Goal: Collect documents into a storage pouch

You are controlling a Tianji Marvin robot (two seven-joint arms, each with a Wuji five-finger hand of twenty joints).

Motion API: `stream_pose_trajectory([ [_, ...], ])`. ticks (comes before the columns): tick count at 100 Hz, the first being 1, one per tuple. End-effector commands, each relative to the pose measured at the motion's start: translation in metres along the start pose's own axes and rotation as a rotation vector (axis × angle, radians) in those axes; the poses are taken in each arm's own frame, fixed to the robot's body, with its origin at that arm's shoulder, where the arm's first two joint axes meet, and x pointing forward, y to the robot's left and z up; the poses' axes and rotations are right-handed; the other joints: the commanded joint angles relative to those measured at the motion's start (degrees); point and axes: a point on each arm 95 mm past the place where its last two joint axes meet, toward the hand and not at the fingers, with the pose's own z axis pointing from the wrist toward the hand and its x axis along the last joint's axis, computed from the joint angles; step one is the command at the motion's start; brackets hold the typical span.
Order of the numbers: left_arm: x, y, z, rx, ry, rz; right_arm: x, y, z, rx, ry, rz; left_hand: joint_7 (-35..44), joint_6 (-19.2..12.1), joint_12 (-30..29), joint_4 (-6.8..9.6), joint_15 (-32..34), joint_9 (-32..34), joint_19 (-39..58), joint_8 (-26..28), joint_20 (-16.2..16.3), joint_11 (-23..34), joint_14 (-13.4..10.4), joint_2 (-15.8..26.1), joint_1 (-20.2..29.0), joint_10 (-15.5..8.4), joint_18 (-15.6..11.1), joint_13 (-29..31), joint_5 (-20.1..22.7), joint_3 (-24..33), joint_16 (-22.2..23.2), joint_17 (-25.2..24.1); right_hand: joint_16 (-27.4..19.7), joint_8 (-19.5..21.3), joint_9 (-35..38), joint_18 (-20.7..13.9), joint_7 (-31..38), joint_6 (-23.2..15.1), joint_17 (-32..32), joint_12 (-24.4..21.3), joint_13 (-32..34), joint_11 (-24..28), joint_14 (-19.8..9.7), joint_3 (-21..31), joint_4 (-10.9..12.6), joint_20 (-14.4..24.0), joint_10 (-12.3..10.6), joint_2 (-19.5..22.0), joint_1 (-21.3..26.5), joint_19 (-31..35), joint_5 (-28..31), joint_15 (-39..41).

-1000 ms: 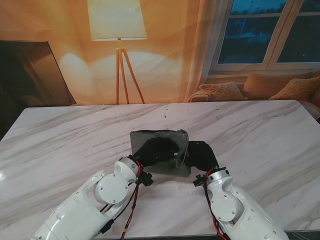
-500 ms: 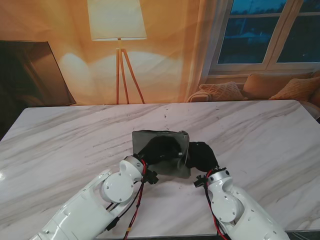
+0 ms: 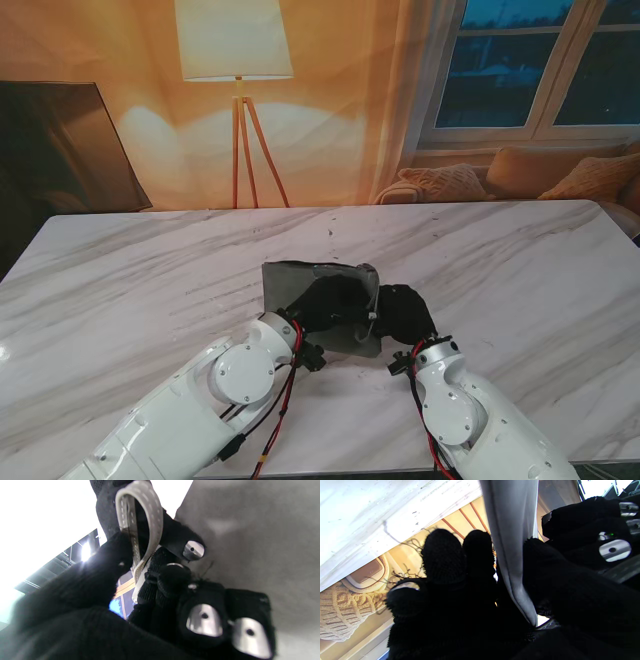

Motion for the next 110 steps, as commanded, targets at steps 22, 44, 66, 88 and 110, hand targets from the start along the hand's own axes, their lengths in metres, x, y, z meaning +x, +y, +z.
stream_pose_trajectory([
  [22,0.005,0.012,0.003,-0.052,0.020,-0.001,0.006,-0.005,0.001,0.015,0.013,0.007,2.4,-3.3,0.6,0.04,10.6,6.5,14.9,-2.2,3.1,8.2,1.7,-3.7,6.2,-0.3,-14.0,2.8,1.6,7.2,-1.4,2.3,0.1,1.0,0.1,-3.3,2.1,-7.0,-0.5,-0.6,-1.2,0.8,0.5,2.6,1.5,-0.7,0.3,0.6,2.5,-0.1,2.3,-0.5],
  [44,0.005,0.010,0.001,-0.027,0.020,-0.005,0.006,-0.005,0.001,0.017,0.009,0.006,5.2,-5.2,0.2,1.54,11.4,6.1,14.9,-2.8,3.3,9.9,1.0,-1.4,6.2,-2.2,-13.2,2.8,2.5,9.4,-2.2,2.3,0.1,1.0,0.0,-3.3,2.2,-7.1,-0.5,-0.5,-1.3,0.9,0.4,2.6,1.5,-0.8,0.3,0.7,2.6,-0.1,2.3,-0.5],
  [66,0.008,-0.001,-0.009,-0.011,0.022,-0.023,0.004,-0.005,0.001,0.023,-0.006,0.003,4.0,-5.8,3.1,1.41,-5.8,-5.0,10.2,9.3,-10.5,-5.6,15.3,5.0,8.9,5.7,-0.9,-6.5,-1.1,3.6,5.0,-5.2,0.1,1.5,-0.5,-3.3,2.4,-7.9,-1.2,-0.3,-2.0,0.9,0.1,2.2,1.5,-0.9,-0.1,1.0,2.7,-0.5,2.1,-0.8],
  [88,0.016,-0.008,-0.014,0.023,0.029,-0.076,0.004,-0.005,0.001,0.031,-0.004,-0.004,8.5,-5.9,7.3,1.51,-16.7,-11.3,-5.1,21.0,6.6,-16.7,20.4,9.0,13.2,9.0,4.4,-19.1,-5.0,0.0,9.2,-21.5,0.0,2.1,-1.2,-3.3,2.6,-9.7,-1.8,-0.2,-2.9,0.5,-0.3,2.1,1.8,-1.0,-0.8,0.2,3.8,-1.3,2.6,-1.5],
  [110,0.026,-0.019,-0.016,0.058,0.045,-0.110,0.000,-0.004,0.001,0.053,-0.020,0.004,11.2,-5.5,6.7,2.90,-15.6,-10.6,-3.8,23.6,7.4,-15.2,19.2,10.6,15.1,9.4,3.7,-16.6,-6.5,-2.1,8.9,-18.7,-0.2,2.2,-2.4,-3.1,2.7,-11.0,-3.2,0.2,-4.2,-0.8,-1.1,2.2,2.2,-1.4,-1.6,-0.6,5.1,-3.3,3.5,-3.5],
])
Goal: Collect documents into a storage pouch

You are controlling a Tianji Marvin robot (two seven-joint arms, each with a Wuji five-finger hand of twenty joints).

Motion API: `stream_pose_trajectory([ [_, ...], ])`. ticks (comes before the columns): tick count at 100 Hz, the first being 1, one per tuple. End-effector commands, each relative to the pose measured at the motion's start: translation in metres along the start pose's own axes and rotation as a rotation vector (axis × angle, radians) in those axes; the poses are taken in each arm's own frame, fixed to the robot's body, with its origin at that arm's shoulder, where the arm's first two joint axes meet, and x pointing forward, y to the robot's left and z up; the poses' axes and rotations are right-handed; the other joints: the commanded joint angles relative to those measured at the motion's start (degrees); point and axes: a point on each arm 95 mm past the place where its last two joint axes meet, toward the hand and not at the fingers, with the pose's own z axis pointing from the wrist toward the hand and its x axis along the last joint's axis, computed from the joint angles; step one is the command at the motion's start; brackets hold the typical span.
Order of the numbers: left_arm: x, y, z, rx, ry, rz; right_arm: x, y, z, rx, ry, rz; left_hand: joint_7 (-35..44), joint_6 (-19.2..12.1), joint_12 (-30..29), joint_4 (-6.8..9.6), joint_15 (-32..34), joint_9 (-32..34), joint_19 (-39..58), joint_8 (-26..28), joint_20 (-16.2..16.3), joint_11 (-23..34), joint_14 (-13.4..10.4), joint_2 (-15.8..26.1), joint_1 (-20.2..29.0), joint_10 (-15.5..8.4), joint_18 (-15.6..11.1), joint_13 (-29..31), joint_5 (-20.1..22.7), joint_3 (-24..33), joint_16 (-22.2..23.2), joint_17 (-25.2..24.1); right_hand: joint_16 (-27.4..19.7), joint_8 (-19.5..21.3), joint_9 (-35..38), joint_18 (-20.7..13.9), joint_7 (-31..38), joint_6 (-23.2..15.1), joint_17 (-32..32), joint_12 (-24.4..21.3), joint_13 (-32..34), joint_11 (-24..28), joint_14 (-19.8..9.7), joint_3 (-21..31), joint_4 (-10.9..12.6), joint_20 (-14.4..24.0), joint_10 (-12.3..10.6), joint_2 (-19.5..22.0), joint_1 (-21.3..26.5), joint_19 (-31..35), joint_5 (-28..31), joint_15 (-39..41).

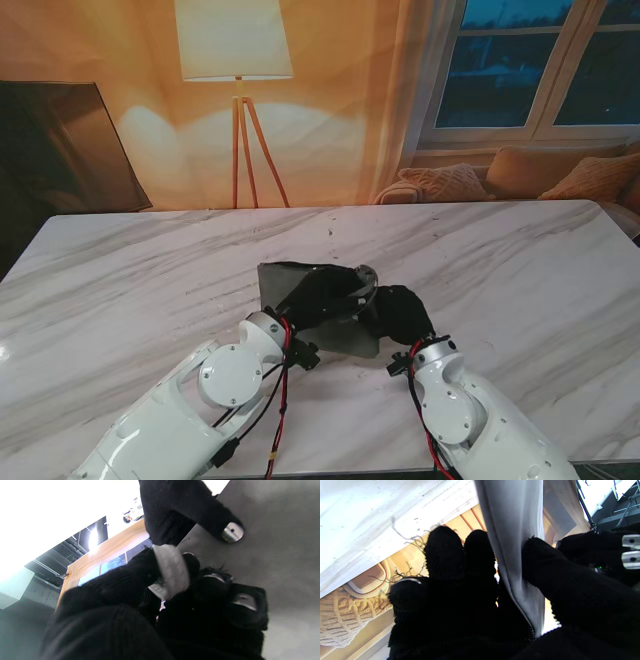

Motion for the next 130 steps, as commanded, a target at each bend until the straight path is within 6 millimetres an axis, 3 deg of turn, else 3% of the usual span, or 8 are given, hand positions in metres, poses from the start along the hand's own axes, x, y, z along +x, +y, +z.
stream_pose_trajectory([
  [1,0.011,-0.004,0.001,0.010,0.021,-0.015,-0.001,-0.002,-0.001,0.022,-0.012,0.003,6.1,-2.2,0.7,2.60,1.8,0.0,3.1,2.9,1.5,1.8,7.4,1.8,3.2,1.0,-5.7,2.1,-0.7,-0.1,0.1,2.8,0.0,1.1,-1.3,-2.8,2.6,-9.9,-0.7,0.2,-1.3,-0.4,-1.1,2.2,2.8,-0.9,-0.8,-0.2,5.2,-0.9,3.6,-1.0],
  [15,0.019,-0.013,-0.001,0.040,0.030,-0.033,-0.003,-0.001,-0.001,0.028,-0.023,0.000,7.1,-2.6,0.3,3.29,5.9,0.8,7.7,3.9,-2.7,5.4,5.1,1.9,2.4,2.4,-7.7,5.5,-0.7,0.4,-0.8,7.1,0.0,1.1,-2.2,-2.8,2.3,-10.1,-1.5,0.5,-2.2,-1.2,-1.6,2.4,3.0,-1.0,-1.0,-0.7,6.0,-1.8,4.4,-2.0],
  [45,0.034,-0.030,-0.003,0.121,0.042,-0.060,-0.004,-0.002,-0.003,0.055,-0.041,-0.002,7.3,-4.1,-1.6,4.38,12.3,5.2,16.9,5.2,-13.1,12.1,0.8,2.6,1.0,-0.6,-11.5,13.8,-1.2,0.1,-3.6,17.4,-0.7,1.1,-3.4,-2.6,1.4,-10.1,-2.6,1.1,-3.2,-2.1,-1.5,2.5,3.2,-0.7,-1.1,-0.9,7.4,-2.9,5.7,-3.3],
  [50,0.035,-0.033,-0.003,0.130,0.046,-0.052,-0.004,-0.002,-0.003,0.058,-0.044,-0.003,7.0,-4.8,-1.7,4.63,13.7,6.3,19.2,5.8,-17.1,13.1,-0.1,2.8,0.9,-1.3,-12.7,15.3,-1.2,-0.2,-5.1,19.3,-0.8,1.2,-3.5,-2.6,1.3,-10.1,-2.7,1.2,-3.2,-2.1,-1.5,2.5,3.2,-0.6,-1.1,-0.8,7.6,-3.0,6.0,-3.3],
  [58,0.036,-0.038,-0.005,0.143,0.046,-0.026,-0.005,-0.002,-0.004,0.059,-0.050,-0.003,7.0,-5.5,-1.5,4.86,15.3,8.0,21.4,6.1,-19.5,14.6,-1.8,2.6,0.3,-2.4,-14.4,18.1,-1.1,0.2,-5.9,21.7,-0.9,1.5,-3.7,-2.6,1.3,-10.3,-2.8,1.4,-3.3,-2.1,-1.5,2.4,3.2,-0.5,-1.1,-0.7,7.7,-3.1,6.2,-3.2],
  [65,0.034,-0.042,-0.008,0.153,0.037,-0.016,-0.005,-0.001,-0.004,0.063,-0.062,0.004,7.1,-5.7,-1.4,5.03,16.1,8.8,21.6,6.2,-19.1,15.2,-2.6,2.5,0.3,-2.7,-15.3,19.3,-1.1,0.3,-6.1,22.1,-1.0,1.7,-4.0,-2.7,1.1,-10.2,-3.1,1.6,-3.6,-2.2,-1.5,2.4,3.2,-0.4,-1.0,-0.3,7.8,-3.2,6.2,-3.3],
  [92,0.025,-0.054,-0.025,0.169,-0.003,0.035,-0.008,0.000,-0.004,0.065,-0.079,0.007,7.2,-8.3,-1.0,6.77,21.8,12.0,21.6,6.0,-10.4,18.6,-7.4,1.0,-2.0,-4.6,-20.8,21.3,0.6,3.5,-7.8,23.0,-2.1,5.2,-4.4,-2.7,-0.2,-9.5,-3.3,2.1,-3.8,-2.8,-1.2,1.9,3.7,0.6,-1.0,-0.1,10.0,-3.4,8.8,-3.0],
  [130,0.012,-0.073,-0.059,0.216,-0.078,0.105,-0.011,0.000,-0.004,0.068,-0.112,0.025,8.3,-8.2,-1.5,7.78,25.7,14.6,21.6,4.3,-5.7,20.7,-9.7,-0.9,-3.7,-6.1,-23.5,21.3,2.1,6.4,-9.3,23.5,-0.8,8.6,-3.5,-4.2,-0.6,-8.3,2.0,2.5,-0.2,-2.1,-1.2,3.3,3.5,1.6,1.1,-1.2,10.0,0.2,11.1,3.1],
])
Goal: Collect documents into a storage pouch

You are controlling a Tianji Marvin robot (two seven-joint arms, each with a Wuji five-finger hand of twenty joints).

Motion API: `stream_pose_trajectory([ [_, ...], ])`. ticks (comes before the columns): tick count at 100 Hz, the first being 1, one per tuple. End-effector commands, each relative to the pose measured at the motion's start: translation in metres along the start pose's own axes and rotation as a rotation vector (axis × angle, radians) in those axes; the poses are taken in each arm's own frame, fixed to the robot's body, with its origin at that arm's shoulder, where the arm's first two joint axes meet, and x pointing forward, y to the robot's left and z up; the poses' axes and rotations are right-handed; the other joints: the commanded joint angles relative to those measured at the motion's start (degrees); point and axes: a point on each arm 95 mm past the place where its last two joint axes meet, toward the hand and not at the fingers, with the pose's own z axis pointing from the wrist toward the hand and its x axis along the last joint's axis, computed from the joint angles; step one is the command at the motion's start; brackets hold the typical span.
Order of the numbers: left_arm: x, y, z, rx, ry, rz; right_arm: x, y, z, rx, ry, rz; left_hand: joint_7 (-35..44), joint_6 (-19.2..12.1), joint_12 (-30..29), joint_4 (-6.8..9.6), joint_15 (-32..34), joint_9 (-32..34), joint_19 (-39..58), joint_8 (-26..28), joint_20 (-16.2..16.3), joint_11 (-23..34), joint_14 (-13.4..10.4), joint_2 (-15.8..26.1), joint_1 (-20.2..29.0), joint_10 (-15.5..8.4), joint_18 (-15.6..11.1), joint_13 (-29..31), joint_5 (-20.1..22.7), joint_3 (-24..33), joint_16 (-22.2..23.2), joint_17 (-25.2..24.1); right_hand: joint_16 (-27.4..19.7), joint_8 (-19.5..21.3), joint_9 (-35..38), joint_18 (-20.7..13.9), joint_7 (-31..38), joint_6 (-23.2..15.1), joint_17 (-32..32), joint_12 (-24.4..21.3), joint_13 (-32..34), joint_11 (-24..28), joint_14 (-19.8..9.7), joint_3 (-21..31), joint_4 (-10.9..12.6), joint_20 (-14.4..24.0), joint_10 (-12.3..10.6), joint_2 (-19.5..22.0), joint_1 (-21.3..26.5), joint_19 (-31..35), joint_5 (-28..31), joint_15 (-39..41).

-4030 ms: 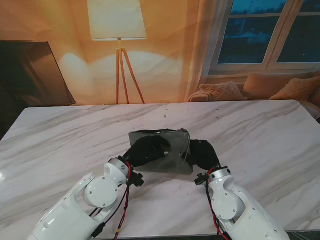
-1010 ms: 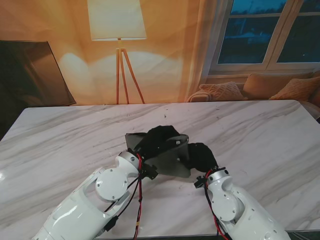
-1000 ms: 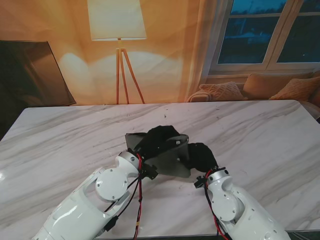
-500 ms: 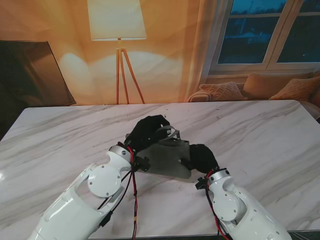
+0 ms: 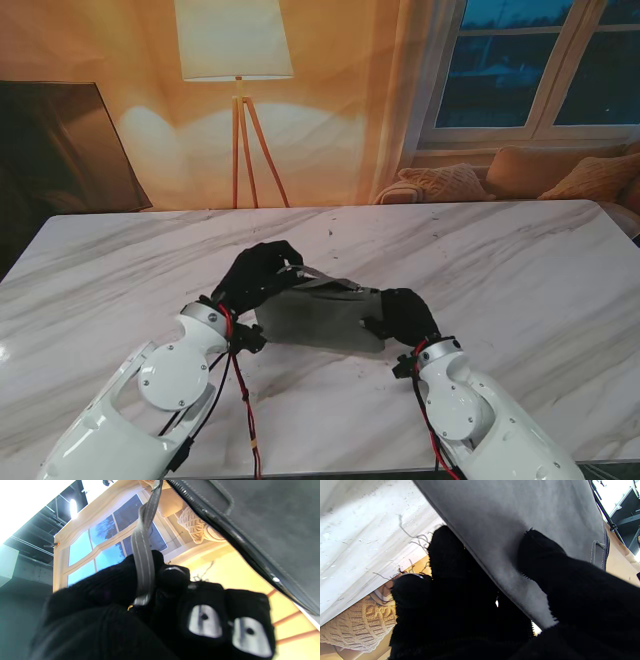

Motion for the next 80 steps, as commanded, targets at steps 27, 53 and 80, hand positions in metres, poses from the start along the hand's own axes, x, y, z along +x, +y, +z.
stream_pose_trajectory([
  [27,-0.017,-0.013,-0.016,0.016,-0.067,0.065,-0.002,-0.005,-0.001,0.023,-0.024,0.026,6.8,-5.3,0.2,2.84,8.4,4.8,14.5,1.2,1.8,3.4,2.0,0.2,0.5,2.1,-14.5,2.8,2.5,3.9,-0.6,2.6,4.8,4.7,-0.6,-2.8,6.1,-5.9,10.8,-0.8,8.3,3.1,-4.4,6.0,3.3,1.7,4.7,2.4,6.5,8.0,6.3,10.7],
  [53,-0.027,-0.018,-0.014,0.053,-0.100,0.082,-0.003,-0.005,-0.001,0.033,-0.032,0.036,6.7,-5.3,0.3,2.65,8.6,4.2,14.5,1.1,1.8,3.5,2.0,0.7,1.0,2.1,-14.2,2.8,2.2,3.1,-0.8,2.5,4.6,5.0,-0.5,-0.9,6.2,-4.2,13.7,-1.4,9.8,4.1,-5.6,7.1,3.3,-0.5,6.1,1.3,7.3,5.1,7.2,10.0],
  [80,-0.024,-0.024,-0.011,0.071,-0.094,0.084,-0.003,-0.006,-0.001,0.038,-0.048,0.062,6.6,-5.2,0.5,2.53,8.6,3.8,14.5,1.2,1.6,3.6,2.2,1.1,1.4,2.3,-13.9,2.8,2.0,2.2,-0.9,2.5,4.4,5.3,-0.3,-0.6,6.2,-4.0,14.6,-1.3,10.2,4.4,-6.1,7.4,3.3,-1.1,6.4,0.8,7.6,4.1,7.7,9.5],
])
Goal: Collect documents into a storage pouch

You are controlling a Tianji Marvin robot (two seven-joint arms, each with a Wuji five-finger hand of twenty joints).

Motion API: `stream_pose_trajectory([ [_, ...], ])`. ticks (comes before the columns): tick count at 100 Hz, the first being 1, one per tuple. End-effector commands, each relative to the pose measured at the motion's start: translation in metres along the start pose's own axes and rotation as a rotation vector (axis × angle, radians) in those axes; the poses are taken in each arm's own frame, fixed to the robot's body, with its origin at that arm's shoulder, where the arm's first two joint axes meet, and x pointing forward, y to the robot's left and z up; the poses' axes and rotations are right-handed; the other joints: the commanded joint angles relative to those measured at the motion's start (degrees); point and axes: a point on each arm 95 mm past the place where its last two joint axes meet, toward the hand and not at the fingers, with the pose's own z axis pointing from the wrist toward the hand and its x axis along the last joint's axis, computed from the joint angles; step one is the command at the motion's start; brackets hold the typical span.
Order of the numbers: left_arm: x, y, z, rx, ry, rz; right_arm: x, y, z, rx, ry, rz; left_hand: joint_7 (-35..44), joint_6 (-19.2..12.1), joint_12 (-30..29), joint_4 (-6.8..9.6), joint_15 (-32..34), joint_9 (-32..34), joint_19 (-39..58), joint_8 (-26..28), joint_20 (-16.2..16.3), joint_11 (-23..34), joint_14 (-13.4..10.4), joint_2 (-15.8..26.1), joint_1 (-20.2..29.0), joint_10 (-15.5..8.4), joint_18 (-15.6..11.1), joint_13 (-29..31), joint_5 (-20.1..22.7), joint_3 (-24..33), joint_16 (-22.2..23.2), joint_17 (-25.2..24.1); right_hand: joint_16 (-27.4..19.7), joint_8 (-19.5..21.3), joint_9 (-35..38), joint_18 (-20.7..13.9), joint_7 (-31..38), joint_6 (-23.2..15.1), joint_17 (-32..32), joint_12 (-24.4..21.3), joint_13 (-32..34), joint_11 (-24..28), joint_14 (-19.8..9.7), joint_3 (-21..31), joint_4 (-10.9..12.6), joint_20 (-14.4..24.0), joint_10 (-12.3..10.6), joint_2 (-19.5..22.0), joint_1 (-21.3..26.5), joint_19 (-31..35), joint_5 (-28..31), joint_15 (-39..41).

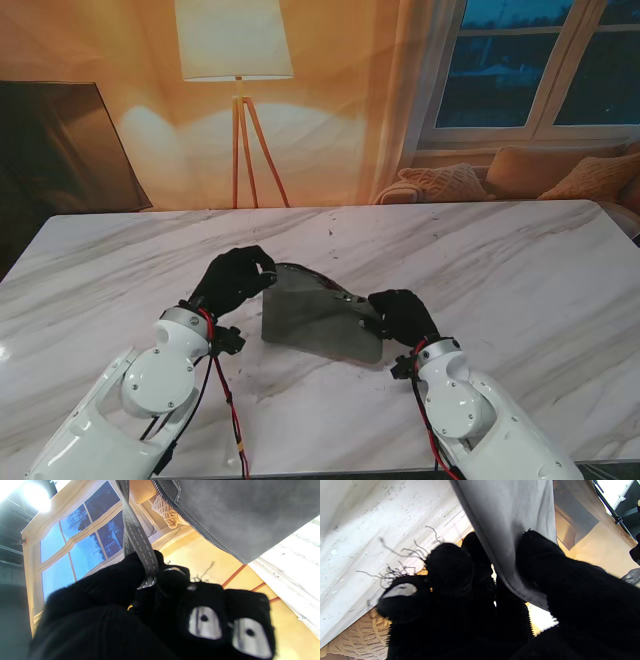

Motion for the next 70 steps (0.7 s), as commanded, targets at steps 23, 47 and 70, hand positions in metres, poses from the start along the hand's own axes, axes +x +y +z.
stream_pose_trajectory([
  [23,0.009,-0.012,0.002,0.020,0.031,0.004,-0.001,-0.002,-0.002,0.027,0.033,0.019,5.6,-5.3,0.7,2.34,7.9,2.9,14.4,1.6,0.6,3.2,2.5,2.2,2.0,2.5,-13.5,2.7,1.6,0.9,-0.3,2.2,-0.2,3.5,-0.7,-1.2,5.9,-7.2,0.8,-0.4,1.7,0.7,-3.9,6.2,3.5,-1.3,2.0,1.3,7.8,-2.0,7.4,-1.0],
  [47,0.023,-0.007,0.000,0.005,0.082,-0.032,0.005,0.004,-0.005,0.022,0.084,-0.007,5.4,-5.2,0.8,2.34,7.9,2.7,14.4,1.6,0.3,3.1,2.5,2.2,2.3,2.6,-13.3,2.7,1.6,0.5,-0.3,2.2,0.0,2.0,-2.8,-1.9,3.6,-9.7,-6.2,-0.2,-4.1,-1.7,-3.8,3.5,3.4,-0.7,-1.4,4.5,6.4,-3.3,3.7,-3.8],
  [70,0.037,-0.001,-0.005,-0.008,0.137,-0.053,0.000,0.001,-0.004,0.046,0.056,-0.024,5.3,-5.3,0.9,2.34,7.9,2.8,14.4,1.6,0.2,3.1,2.5,2.2,2.2,2.6,-13.3,2.7,1.6,0.5,-0.3,2.2,-3.7,-5.1,-7.1,-2.1,6.4,-10.0,-13.4,0.0,-10.2,-5.3,-2.6,2.9,3.3,0.1,-2.5,4.3,3.8,-5.5,-3.7,-8.3],
])
